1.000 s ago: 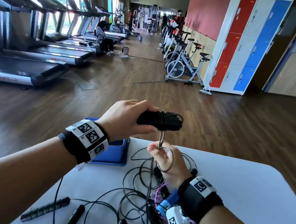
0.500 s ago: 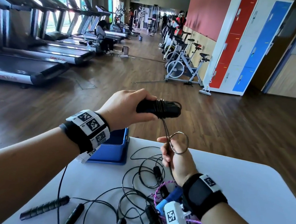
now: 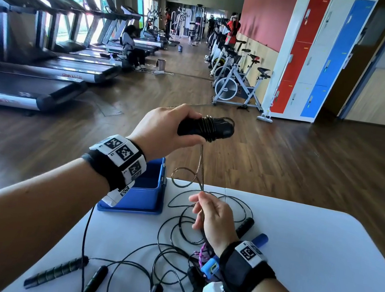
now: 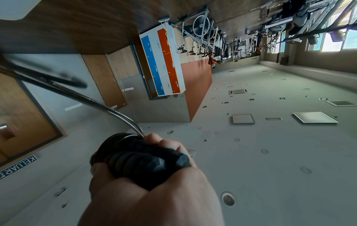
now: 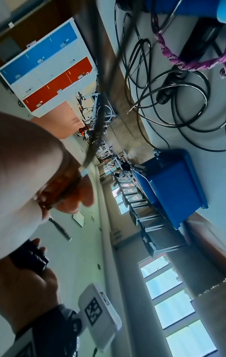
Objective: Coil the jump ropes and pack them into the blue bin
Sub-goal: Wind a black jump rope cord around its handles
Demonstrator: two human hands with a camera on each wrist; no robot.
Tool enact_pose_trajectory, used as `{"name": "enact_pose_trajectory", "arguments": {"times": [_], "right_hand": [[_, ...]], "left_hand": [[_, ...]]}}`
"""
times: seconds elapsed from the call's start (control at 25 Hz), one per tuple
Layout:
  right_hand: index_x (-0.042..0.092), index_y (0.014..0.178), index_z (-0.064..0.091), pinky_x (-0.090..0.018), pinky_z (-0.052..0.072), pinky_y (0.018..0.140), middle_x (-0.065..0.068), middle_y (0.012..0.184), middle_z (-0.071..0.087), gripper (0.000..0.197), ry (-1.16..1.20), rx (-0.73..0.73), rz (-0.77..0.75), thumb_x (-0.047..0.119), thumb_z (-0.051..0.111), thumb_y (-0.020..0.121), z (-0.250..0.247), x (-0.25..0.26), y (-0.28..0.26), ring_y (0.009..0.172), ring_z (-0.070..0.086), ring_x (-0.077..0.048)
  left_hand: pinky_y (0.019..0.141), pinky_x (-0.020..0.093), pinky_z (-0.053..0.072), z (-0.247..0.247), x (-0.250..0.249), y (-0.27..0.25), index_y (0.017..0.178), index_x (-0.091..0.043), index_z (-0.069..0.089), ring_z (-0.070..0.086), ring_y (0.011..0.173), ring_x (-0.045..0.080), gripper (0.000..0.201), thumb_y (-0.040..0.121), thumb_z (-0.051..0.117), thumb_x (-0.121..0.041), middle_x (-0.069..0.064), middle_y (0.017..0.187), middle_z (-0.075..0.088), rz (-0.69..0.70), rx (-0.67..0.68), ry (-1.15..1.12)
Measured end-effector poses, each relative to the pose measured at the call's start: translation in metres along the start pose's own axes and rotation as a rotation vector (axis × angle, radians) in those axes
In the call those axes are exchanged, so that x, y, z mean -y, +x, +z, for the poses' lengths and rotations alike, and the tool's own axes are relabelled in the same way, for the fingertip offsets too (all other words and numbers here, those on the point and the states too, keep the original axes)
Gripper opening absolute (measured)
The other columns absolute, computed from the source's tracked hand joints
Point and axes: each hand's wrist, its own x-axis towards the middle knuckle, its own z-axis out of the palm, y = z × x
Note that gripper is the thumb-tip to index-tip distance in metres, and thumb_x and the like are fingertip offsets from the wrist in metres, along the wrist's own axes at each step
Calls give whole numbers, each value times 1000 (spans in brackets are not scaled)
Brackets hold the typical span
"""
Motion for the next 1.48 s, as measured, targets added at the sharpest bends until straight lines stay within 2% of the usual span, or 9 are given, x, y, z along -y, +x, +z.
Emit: {"name": "enact_pose_trajectory", "arguments": {"times": [0.16, 0.52, 0.6, 0.8, 0.96, 1.08, 1.16, 1.32, 1.48], "right_hand": [[6, 107, 74, -34, 61, 64, -4, 63, 44, 20, 323, -135, 157, 9, 56, 102, -4, 5, 10, 53, 50, -11], [4, 84, 58, -41, 62, 67, -11, 69, 61, 20, 900, -205, 407, 4, 46, 101, -4, 13, 19, 63, 63, -22], [4, 81, 57, -44, 59, 71, -10, 67, 59, 20, 802, -205, 387, 1, 50, 99, -4, 5, 19, 60, 61, -21], [3, 75, 63, -43, 57, 65, -10, 66, 61, 18, 78, -37, 439, 4, 62, 93, -6, -33, -6, 57, 59, -20], [4, 74, 70, -45, 59, 66, -9, 66, 64, 18, -64, 84, 405, 8, 66, 92, -9, -36, -7, 60, 59, -21], [14, 90, 76, -35, 58, 78, 2, 82, 74, 10, -393, 82, 198, 22, 70, 90, -13, -17, 15, 75, 66, -16], [18, 111, 72, -24, 48, 83, 8, 95, 70, 23, -596, 83, 100, 28, 71, 90, -17, -3, 29, 91, 65, -13], [14, 135, 61, -28, 45, 103, 1, 129, 65, 49, -630, 99, -3, 29, 71, 89, -22, 24, 54, 120, 60, -16], [20, 146, 49, -34, 42, 111, 3, 145, 55, 71, -461, 41, -101, 44, 69, 82, -17, 59, 68, 132, 52, -14]], "left_hand": [[78, 30, 50, -3, 7, -3, 120, -32, 63, 64, 86, 18, 51, 79, 78, -56, -8, 97, 71, -7, 16, 2], [80, 35, 54, -4, 11, -6, 119, -30, 63, 66, 86, 20, 50, 79, 80, -53, -5, 96, 73, -3, -4, -21], [81, 38, 55, -7, 11, -5, 119, -29, 63, 67, 86, 21, 50, 78, 80, -54, -4, 96, 73, -18, -23, -22], [87, 37, 55, -24, 10, 11, 117, -27, 64, 69, 93, 18, 49, 78, 80, -53, -6, 105, 74, -49, -134, -53], [85, 39, 56, -28, 10, 16, 118, -28, 63, 70, 90, 18, 50, 78, 80, -54, -5, 100, 75, -12, -91, -30], [85, 36, 55, -22, 7, 12, 118, -27, 64, 69, 89, 20, 50, 78, 81, -53, -5, 98, 74, 7, -52, -26], [83, 34, 53, -20, 5, 11, 117, -26, 65, 68, 89, 20, 50, 77, 81, -53, -5, 97, 74, 24, -29, -18], [80, 29, 52, -20, 4, 10, 116, -27, 65, 67, 86, 17, 48, 78, 82, -50, -8, 95, 73, 43, 5, -19], [73, 16, 48, -22, 3, 11, 114, -28, 66, 65, 81, 9, 46, 77, 82, -52, -13, 92, 70, 51, 28, -40]]}}
